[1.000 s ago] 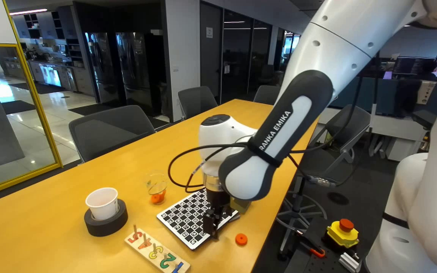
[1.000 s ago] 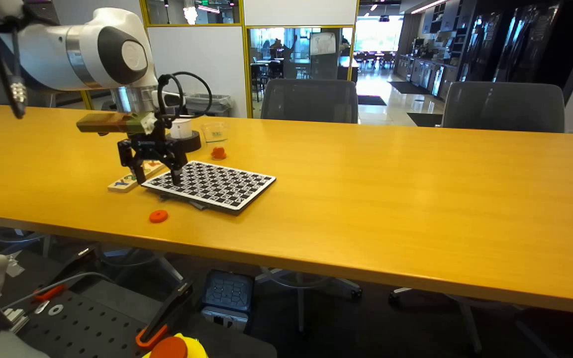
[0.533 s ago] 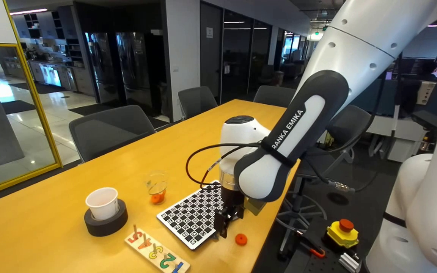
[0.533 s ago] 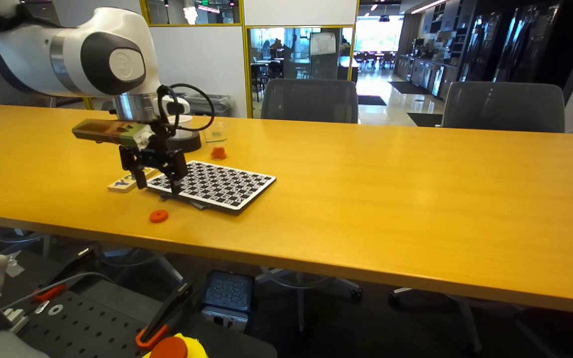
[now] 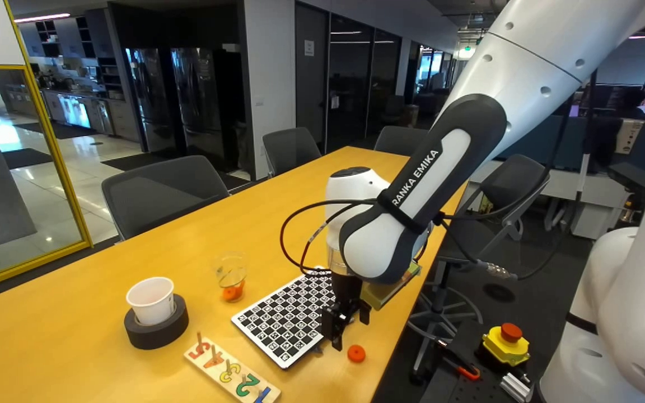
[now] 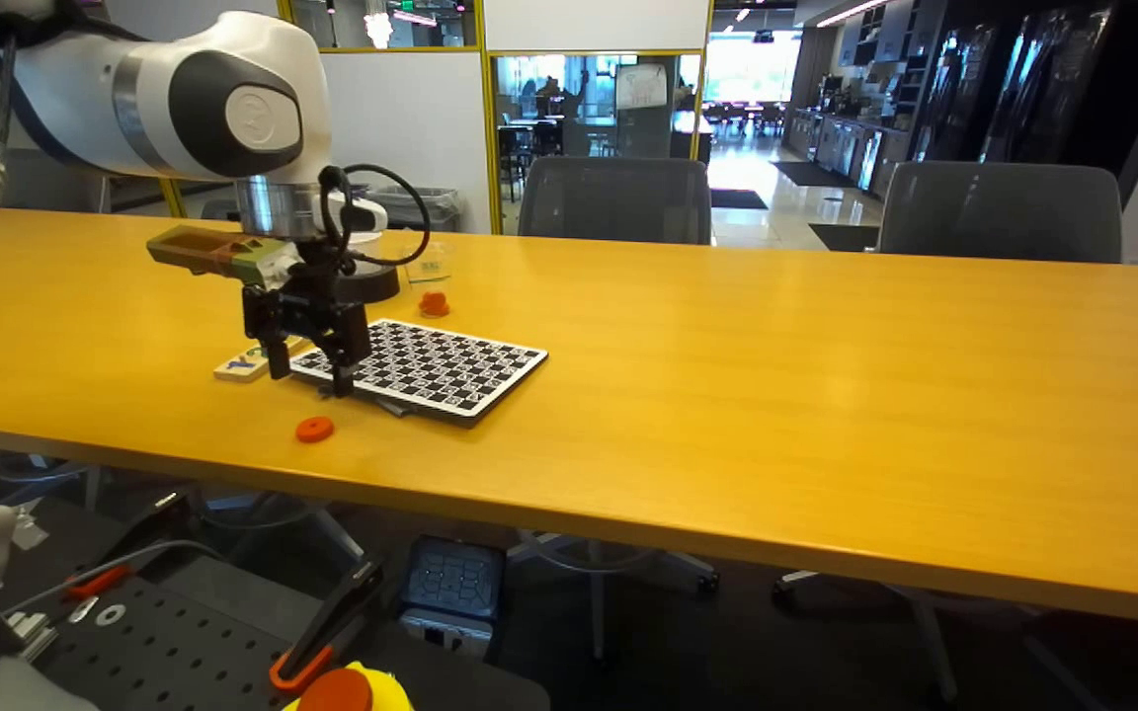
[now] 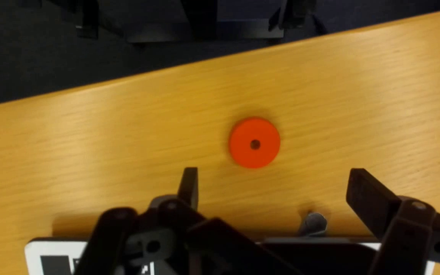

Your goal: Pick up all the orange objects from the checkers board and the table, and put them in two cups

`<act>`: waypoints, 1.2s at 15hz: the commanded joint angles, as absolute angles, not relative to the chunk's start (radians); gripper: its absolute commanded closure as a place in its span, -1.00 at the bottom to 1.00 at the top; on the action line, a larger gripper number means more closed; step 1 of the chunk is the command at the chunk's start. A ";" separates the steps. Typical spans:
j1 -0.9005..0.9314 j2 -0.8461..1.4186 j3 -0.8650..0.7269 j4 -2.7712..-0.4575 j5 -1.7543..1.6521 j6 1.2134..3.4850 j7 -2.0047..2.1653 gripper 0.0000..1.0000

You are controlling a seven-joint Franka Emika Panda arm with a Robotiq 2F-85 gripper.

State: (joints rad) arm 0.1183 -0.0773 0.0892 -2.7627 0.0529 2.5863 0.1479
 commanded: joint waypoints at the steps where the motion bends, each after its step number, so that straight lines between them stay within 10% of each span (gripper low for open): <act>1: 0.111 -0.091 0.093 -2.762 0.086 2.531 0.161 -1.00; 18: 0.121 0.101 0.094 -2.762 0.067 2.719 0.217 -1.00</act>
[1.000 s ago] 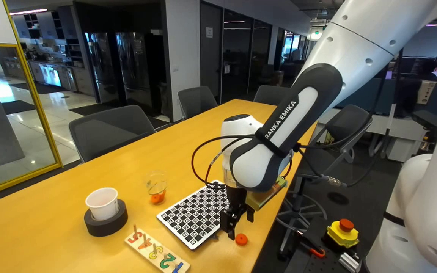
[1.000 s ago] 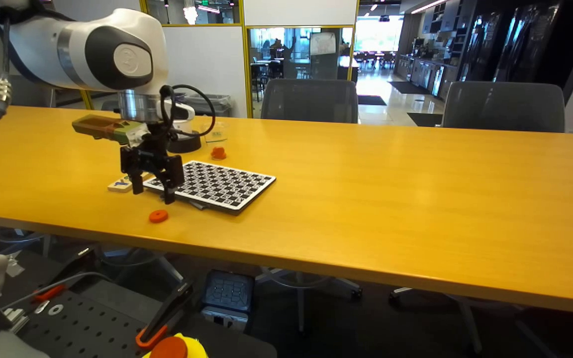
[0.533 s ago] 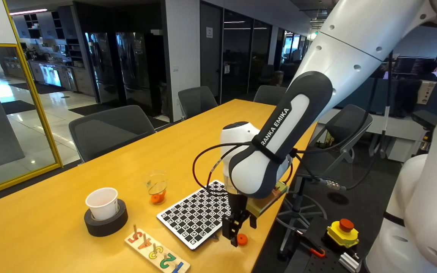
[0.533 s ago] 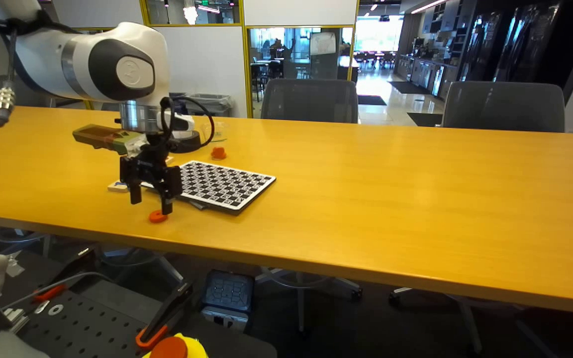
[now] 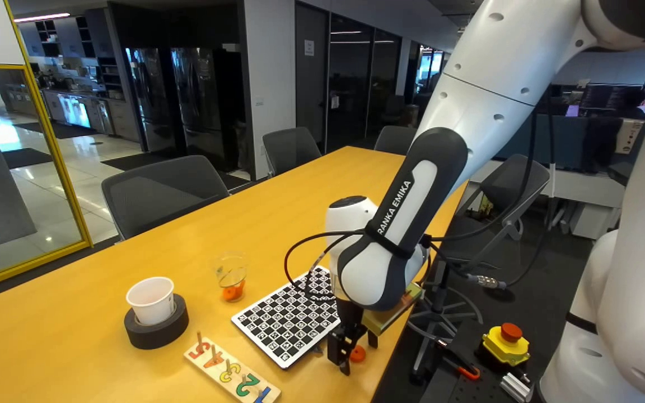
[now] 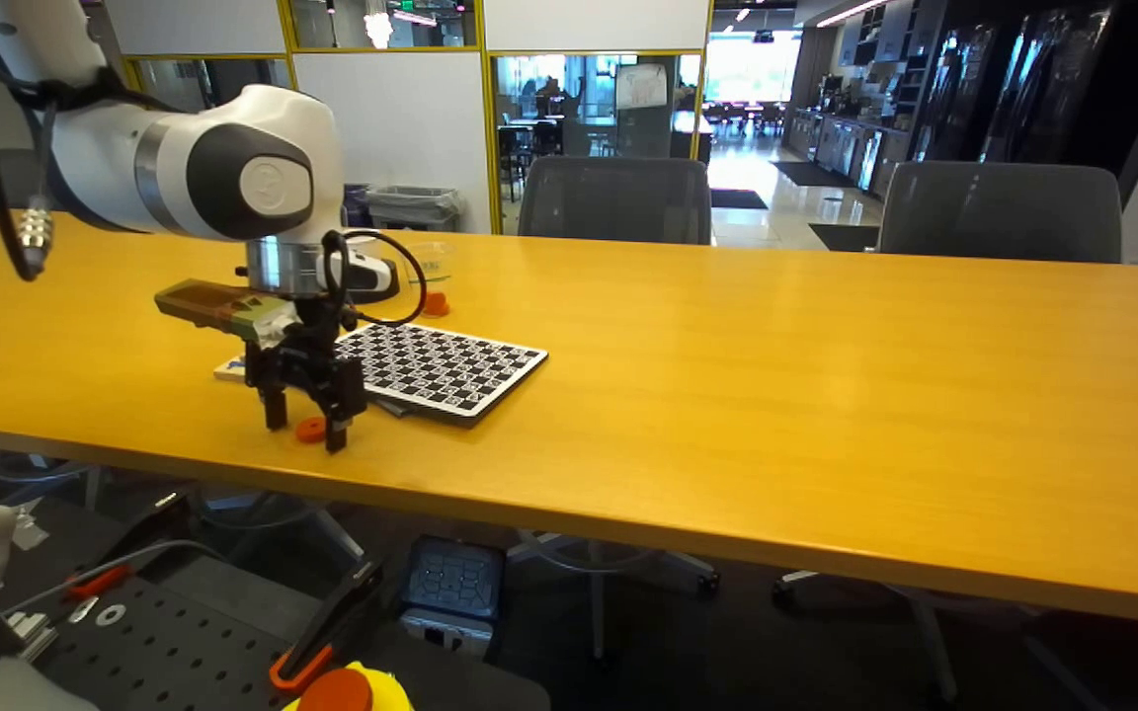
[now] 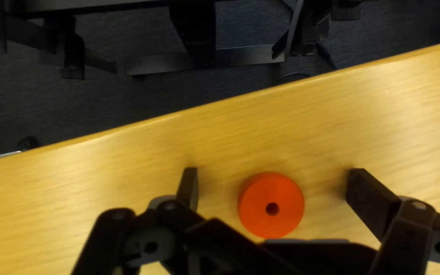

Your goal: Pick up all the orange objects from the checkers board and the table, and put them in two cups

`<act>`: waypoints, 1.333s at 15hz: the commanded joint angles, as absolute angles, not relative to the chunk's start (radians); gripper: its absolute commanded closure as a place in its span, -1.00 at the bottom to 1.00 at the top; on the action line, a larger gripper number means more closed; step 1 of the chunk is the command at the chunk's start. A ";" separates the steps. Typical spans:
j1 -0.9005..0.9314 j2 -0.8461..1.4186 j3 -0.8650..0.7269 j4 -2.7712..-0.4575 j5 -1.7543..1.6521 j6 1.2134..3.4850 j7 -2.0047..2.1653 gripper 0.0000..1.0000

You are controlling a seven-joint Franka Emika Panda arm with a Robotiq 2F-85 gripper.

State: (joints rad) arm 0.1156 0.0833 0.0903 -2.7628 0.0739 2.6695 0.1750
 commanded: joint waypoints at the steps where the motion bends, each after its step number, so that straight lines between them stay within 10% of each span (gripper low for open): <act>1: 0.125 0.096 0.091 -2.761 0.051 2.725 0.240 -1.00; 20: 0.114 0.074 0.087 -2.749 0.003 2.750 0.319 -1.00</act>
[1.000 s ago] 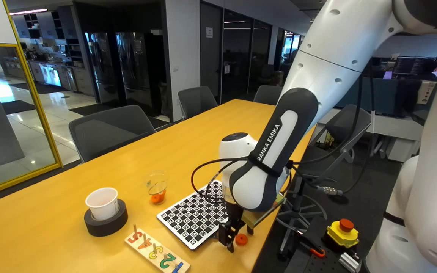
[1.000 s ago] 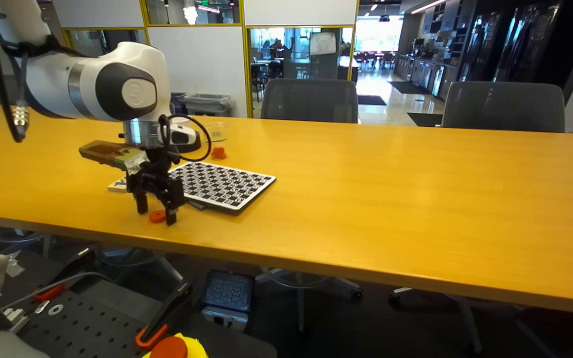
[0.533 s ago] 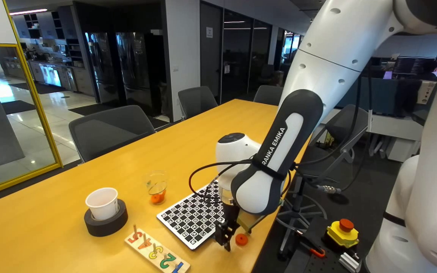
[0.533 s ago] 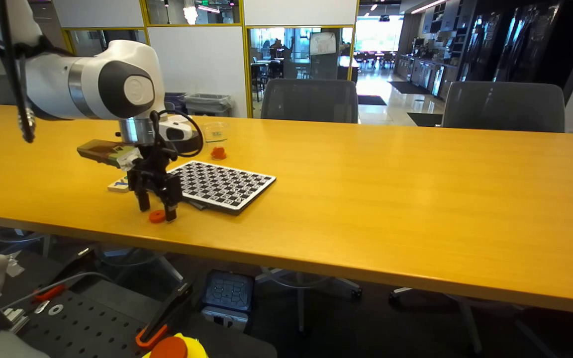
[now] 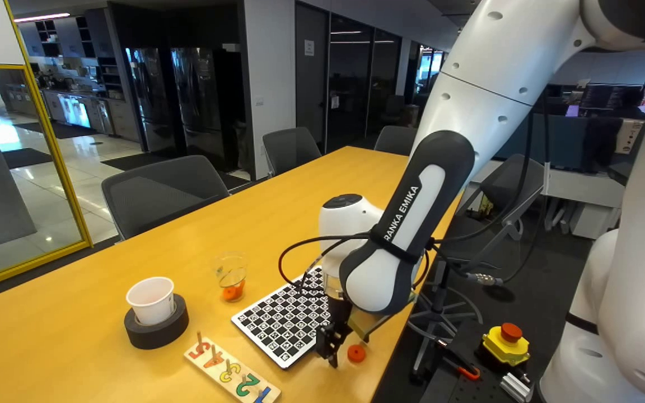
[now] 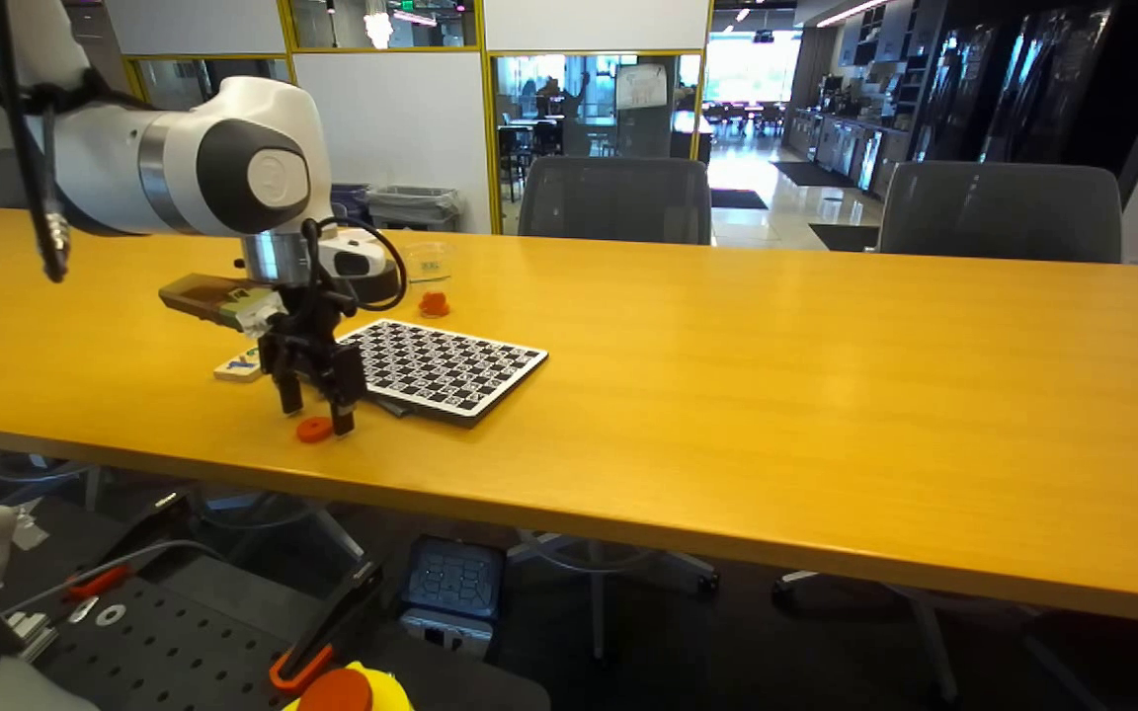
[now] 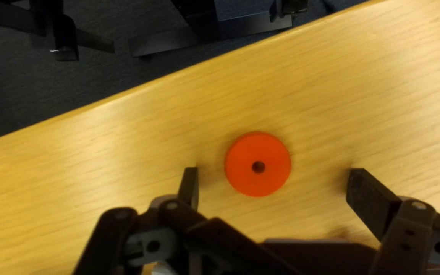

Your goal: Pick up all the orange objects from the checkers board and the table, and put them in two cups

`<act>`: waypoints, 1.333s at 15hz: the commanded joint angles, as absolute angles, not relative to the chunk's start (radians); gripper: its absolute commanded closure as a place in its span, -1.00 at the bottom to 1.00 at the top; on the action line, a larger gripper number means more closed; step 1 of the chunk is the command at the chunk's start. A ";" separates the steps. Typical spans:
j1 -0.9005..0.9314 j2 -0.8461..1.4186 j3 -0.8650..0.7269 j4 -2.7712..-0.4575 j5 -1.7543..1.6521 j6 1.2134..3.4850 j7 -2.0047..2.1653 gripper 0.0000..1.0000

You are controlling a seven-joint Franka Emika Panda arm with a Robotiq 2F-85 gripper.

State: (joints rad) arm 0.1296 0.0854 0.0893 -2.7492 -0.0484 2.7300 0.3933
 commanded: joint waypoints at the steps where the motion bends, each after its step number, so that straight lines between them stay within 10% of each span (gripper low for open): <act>1: 0.107 0.075 0.091 -2.749 0.032 2.752 0.285 -1.00; 20: 0.062 0.039 0.096 -2.747 0.230 2.611 -0.010 -1.00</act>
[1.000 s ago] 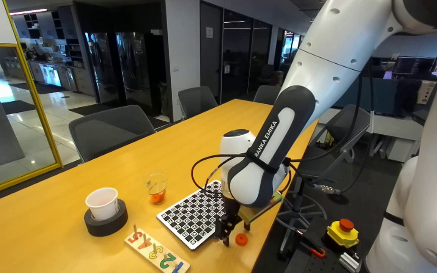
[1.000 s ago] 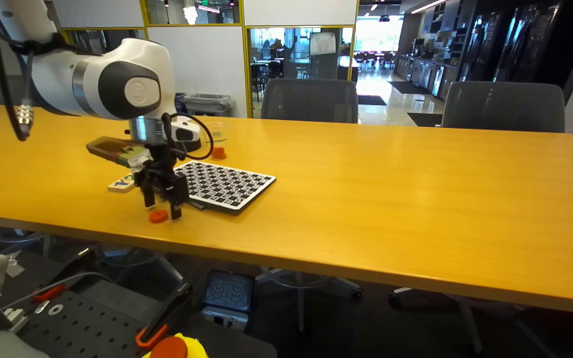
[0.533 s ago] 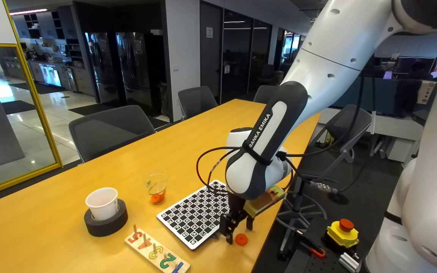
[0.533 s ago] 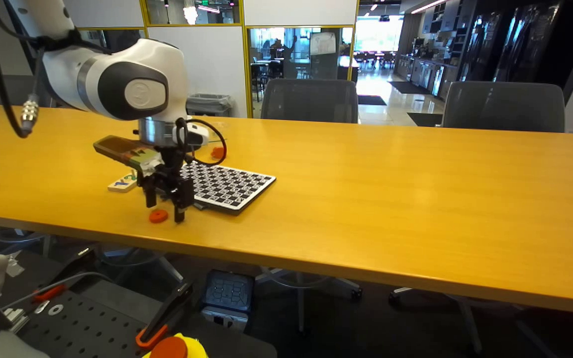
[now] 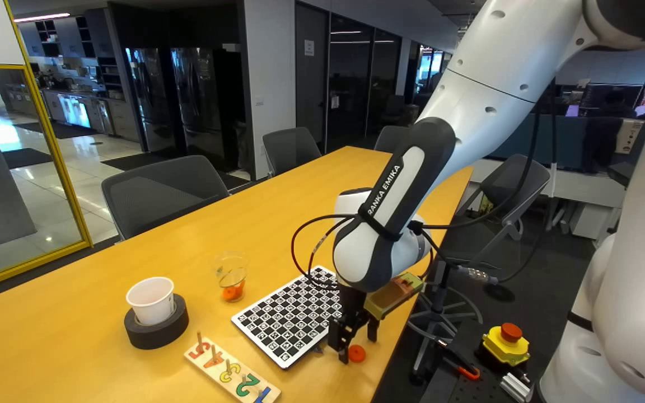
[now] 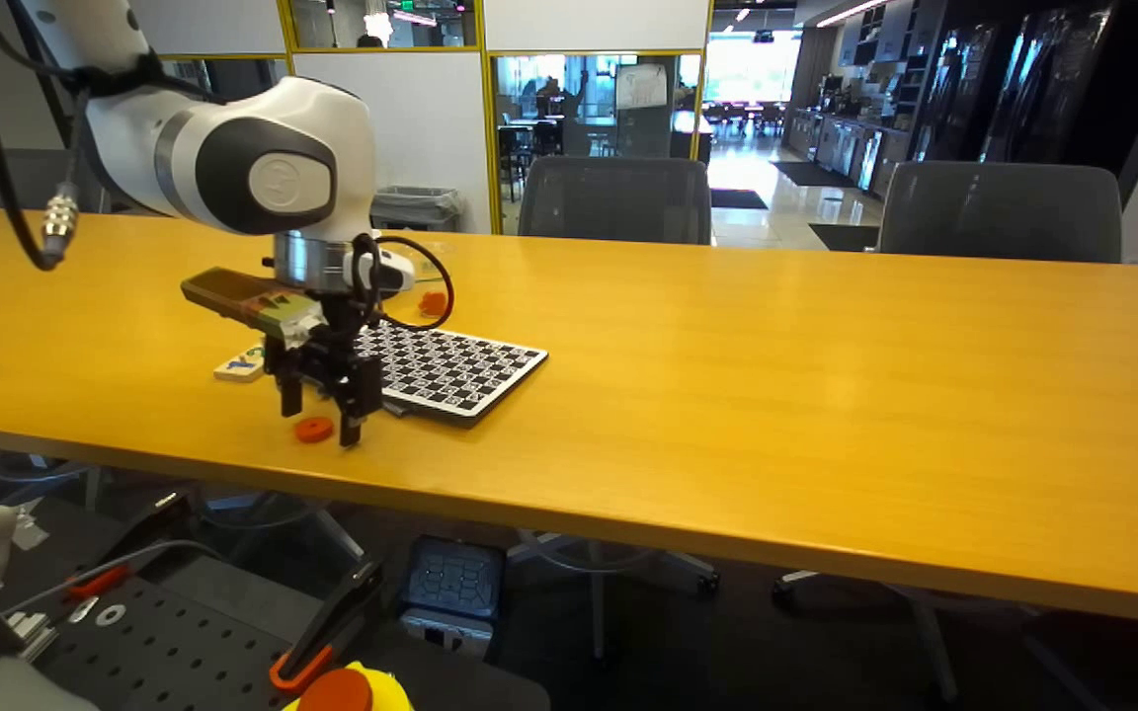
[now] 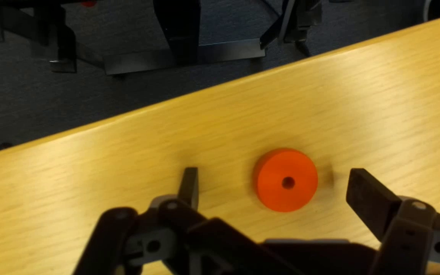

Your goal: Pick up all the orange objects from the checkers board and the table, and put them in two cups

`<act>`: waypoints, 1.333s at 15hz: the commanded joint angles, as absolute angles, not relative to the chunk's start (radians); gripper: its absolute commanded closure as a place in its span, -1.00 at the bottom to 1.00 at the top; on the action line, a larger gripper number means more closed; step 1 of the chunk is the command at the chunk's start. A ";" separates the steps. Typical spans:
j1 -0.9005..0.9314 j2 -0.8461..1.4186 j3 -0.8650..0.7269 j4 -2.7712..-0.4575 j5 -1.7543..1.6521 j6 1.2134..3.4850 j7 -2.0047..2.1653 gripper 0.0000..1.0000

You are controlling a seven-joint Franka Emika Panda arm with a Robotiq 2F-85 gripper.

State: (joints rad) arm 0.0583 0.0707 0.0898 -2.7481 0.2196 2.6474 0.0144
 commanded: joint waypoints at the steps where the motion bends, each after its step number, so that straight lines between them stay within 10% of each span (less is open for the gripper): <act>1: 0.064 0.039 0.097 -2.746 0.226 2.607 -0.006 -1.00; 4: 0.073 0.039 0.100 -2.746 0.213 2.602 0.016 -1.00; 6: 0.078 0.041 0.101 -2.746 0.201 2.610 0.034 -0.45; 14: 0.087 0.026 0.101 -2.745 0.148 2.607 0.091 0.58; 20: 0.084 -0.079 0.093 -2.740 0.027 2.532 0.176 0.57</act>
State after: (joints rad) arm 0.0786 0.0199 0.0994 -2.7430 0.1000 2.6082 0.1156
